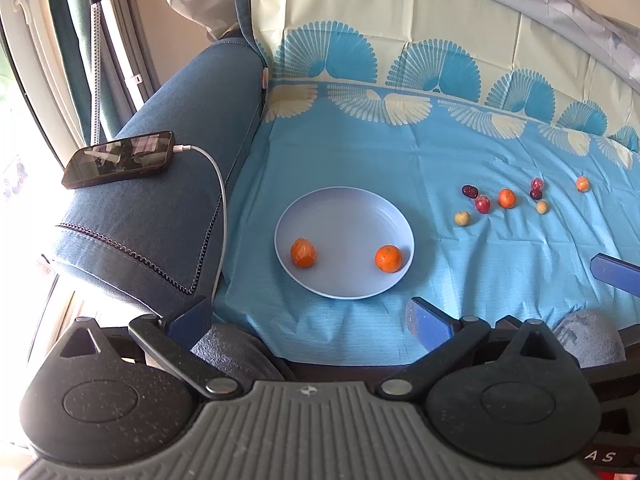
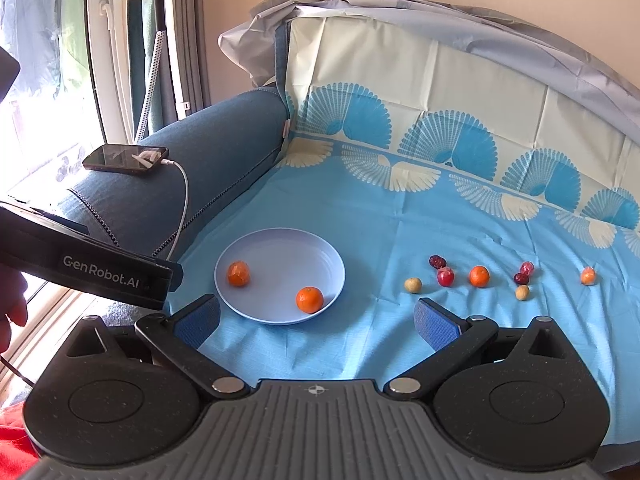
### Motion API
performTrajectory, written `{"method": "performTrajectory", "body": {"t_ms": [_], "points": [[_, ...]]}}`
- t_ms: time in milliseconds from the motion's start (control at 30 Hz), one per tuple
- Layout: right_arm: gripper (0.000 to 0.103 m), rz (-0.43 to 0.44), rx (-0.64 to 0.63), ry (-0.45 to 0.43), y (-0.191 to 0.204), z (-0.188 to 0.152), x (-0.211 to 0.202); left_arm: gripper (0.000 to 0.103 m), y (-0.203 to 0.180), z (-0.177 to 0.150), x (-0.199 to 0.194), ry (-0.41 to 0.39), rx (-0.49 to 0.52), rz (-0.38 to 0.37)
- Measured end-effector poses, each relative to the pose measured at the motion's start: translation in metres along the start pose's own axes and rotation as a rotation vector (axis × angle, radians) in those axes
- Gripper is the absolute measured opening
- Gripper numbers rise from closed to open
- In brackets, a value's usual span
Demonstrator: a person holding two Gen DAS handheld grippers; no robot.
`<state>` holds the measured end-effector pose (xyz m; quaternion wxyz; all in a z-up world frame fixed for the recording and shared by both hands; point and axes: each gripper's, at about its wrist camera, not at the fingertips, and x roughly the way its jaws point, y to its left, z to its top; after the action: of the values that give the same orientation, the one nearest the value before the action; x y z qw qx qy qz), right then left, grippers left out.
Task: Organize fruits
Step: 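Move both tools back toward the remaining fruits, then grasp a tan apricot with the left tool while the right tool grasps another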
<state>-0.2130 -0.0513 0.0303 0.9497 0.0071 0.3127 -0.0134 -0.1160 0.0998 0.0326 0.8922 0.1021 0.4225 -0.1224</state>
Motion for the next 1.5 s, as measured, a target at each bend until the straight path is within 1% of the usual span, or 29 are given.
{"method": "performTrajectory", "body": {"t_ms": [400,600,767,933,1067,1200,1300,1400,1500], "points": [[0.102,0.006,0.037,0.027,-0.009,-0.001,0.014,0.103,-0.007,0.004,0.014,0.036,0.018,0.006],[0.102,-0.003,0.085,0.038,-0.025,-0.005,0.022,0.103,-0.018,0.012,0.028,0.063,0.039,0.013],[0.102,-0.058,0.165,0.046,-0.058,-0.011,0.031,0.103,-0.042,0.027,0.043,0.081,0.073,-0.005],[0.102,-0.164,0.263,0.037,-0.111,-0.016,0.041,0.103,-0.080,0.045,0.069,0.099,0.116,-0.042],[0.102,-0.264,0.341,0.033,-0.163,-0.025,0.059,0.103,-0.117,0.060,0.103,0.100,0.158,-0.065],[0.102,-0.344,0.413,0.032,-0.212,-0.032,0.091,0.103,-0.153,0.073,0.156,0.149,0.174,-0.111],[0.102,-0.374,0.448,0.037,-0.244,-0.036,0.124,0.103,-0.180,0.082,0.204,0.202,0.173,-0.137],[0.102,-0.408,0.467,0.049,-0.273,-0.039,0.166,0.103,-0.201,0.091,0.242,0.211,0.161,-0.143],[0.102,-0.434,0.467,0.054,-0.294,-0.040,0.206,0.103,-0.220,0.099,0.271,0.221,0.180,-0.147]]}}
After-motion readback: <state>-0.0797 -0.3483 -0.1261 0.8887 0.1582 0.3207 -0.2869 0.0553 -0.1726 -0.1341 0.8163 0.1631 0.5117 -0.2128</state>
